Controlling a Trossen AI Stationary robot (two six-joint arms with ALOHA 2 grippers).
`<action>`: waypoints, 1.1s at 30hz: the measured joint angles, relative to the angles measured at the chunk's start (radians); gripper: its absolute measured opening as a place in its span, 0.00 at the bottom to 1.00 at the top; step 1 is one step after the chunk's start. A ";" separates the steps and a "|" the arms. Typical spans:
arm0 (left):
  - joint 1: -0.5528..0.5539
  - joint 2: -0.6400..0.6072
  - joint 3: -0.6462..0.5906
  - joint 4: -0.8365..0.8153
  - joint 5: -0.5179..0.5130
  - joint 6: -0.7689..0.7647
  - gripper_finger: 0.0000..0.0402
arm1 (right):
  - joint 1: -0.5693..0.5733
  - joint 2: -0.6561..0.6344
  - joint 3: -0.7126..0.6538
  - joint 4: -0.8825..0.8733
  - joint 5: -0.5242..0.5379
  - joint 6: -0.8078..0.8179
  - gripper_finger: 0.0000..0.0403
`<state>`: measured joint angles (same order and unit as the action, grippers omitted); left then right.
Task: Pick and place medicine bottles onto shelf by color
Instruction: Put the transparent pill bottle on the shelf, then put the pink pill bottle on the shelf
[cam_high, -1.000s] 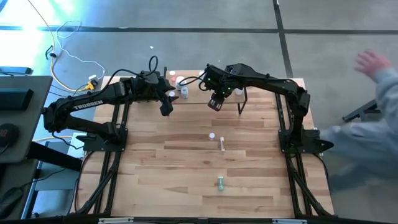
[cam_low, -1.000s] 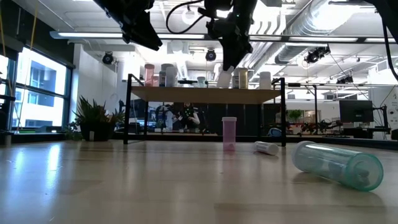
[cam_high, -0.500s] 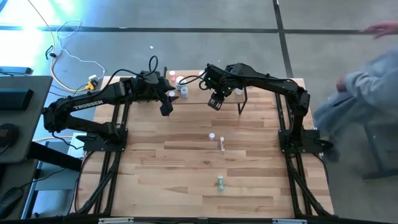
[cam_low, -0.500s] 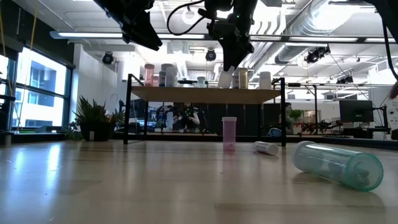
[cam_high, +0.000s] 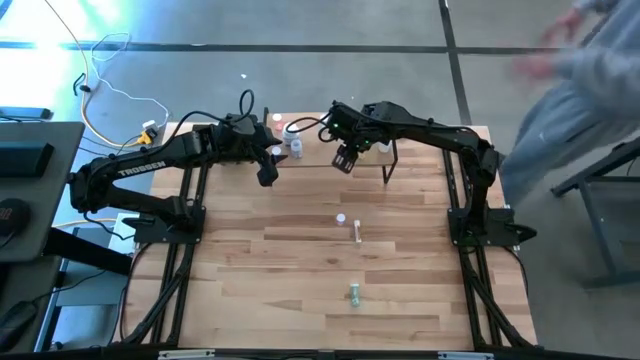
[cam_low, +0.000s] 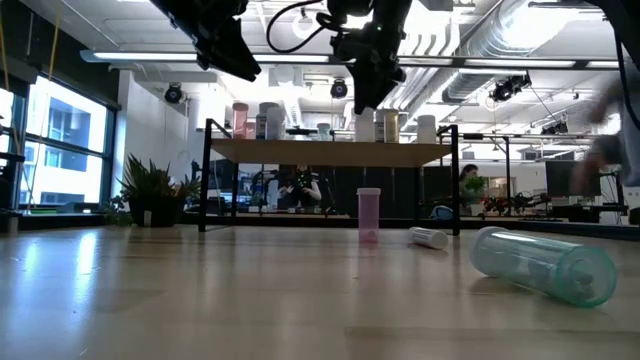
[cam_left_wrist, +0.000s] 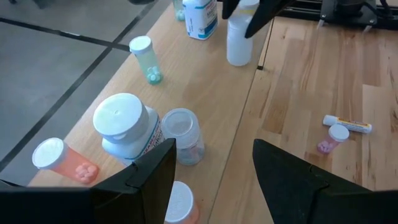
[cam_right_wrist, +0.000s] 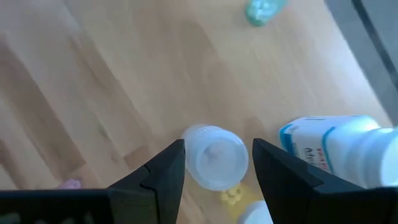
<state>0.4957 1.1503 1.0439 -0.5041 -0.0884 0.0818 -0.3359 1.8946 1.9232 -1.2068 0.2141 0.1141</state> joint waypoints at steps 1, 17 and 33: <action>0.000 0.000 0.000 0.000 0.001 -0.001 0.51 | 0.000 0.000 0.000 0.000 0.008 -0.001 0.44; -0.088 0.000 0.000 0.007 0.055 -0.026 0.51 | 0.000 -0.003 0.000 0.024 -0.010 0.020 0.44; -0.197 0.006 0.000 0.034 0.055 -0.026 0.51 | 0.062 -0.005 0.267 -0.034 0.024 0.069 0.44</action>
<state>0.2990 1.1560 1.0439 -0.4699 -0.0338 0.0555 -0.2740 1.8896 2.1900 -1.2404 0.2380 0.1829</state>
